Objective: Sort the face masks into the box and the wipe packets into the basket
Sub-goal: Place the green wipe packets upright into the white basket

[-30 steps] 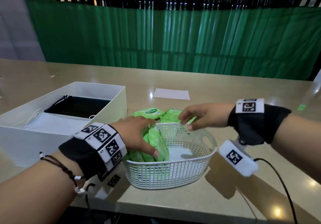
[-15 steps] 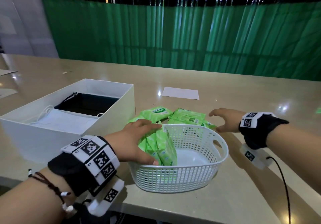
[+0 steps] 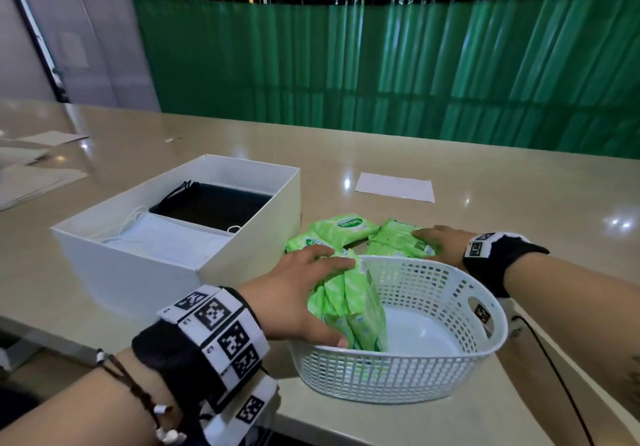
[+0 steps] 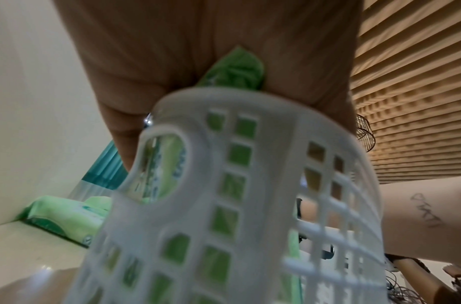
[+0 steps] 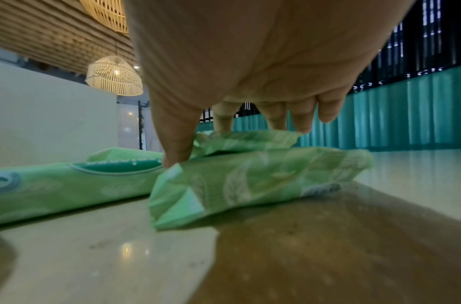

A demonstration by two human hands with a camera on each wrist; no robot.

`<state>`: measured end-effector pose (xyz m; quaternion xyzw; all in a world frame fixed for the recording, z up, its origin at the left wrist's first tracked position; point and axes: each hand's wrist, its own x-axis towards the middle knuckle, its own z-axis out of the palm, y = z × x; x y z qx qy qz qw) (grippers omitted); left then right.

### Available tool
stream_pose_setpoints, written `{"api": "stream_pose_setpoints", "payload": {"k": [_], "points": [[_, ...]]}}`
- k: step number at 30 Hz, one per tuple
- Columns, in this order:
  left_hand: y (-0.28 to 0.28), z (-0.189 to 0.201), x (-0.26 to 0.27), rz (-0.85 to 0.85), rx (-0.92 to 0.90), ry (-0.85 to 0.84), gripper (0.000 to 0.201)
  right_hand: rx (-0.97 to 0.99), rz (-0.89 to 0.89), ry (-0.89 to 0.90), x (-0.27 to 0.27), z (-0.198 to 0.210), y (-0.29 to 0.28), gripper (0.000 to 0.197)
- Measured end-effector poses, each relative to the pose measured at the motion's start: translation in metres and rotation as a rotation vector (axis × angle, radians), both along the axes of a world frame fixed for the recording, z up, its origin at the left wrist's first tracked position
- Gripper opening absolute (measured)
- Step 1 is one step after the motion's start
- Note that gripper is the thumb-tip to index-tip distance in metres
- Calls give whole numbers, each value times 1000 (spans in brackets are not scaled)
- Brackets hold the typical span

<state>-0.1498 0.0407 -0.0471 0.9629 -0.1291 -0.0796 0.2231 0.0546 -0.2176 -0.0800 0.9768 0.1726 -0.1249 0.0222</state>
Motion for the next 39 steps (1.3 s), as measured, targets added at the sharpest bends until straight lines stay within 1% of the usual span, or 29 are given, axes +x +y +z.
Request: {"api": "stream_pose_setpoints", "payload": {"k": [6,9,13,16,18,20,22,24,26,27,29,33,34,37,39], "points": [[0,0,1,-4,-12,12,96,68,-119,-24,1,-2,-2,59],[1,-1,0,-6,-24,8,96,170,-152,-118,-4,5,-7,55],[1,-3,2,-8,-23,-6,95,368,-183,-262,-16,35,-24,49],[2,-4,3,-12,-34,-10,95,474,-189,-367,-28,64,-36,42],[3,-5,2,-17,-32,-7,96,541,-136,-413,-42,86,-39,40],[3,-5,2,-15,-27,-7,94,564,-40,-397,-61,110,-35,38],[4,-6,3,-8,-41,-8,94,500,70,-321,-86,135,-26,39],[4,-6,2,-6,-50,-10,100,370,166,-217,-114,156,-11,45],[3,-5,2,-4,-37,-9,104,205,244,-125,-137,163,8,47],[3,-4,2,-2,-35,-4,103,120,273,-94,-146,163,18,49],[3,-3,2,2,-42,5,98,-9,325,-52,-157,157,34,57],[2,-3,2,-3,-37,0,97,-164,397,-9,-169,141,51,46],[3,-4,2,-1,-38,-3,97,-194,403,-10,-169,136,54,46],[3,-3,2,-9,-39,-5,94,-279,383,-24,-169,115,64,55],[2,-2,2,-7,-33,-1,93,-283,361,-25,-169,101,68,60]]}}
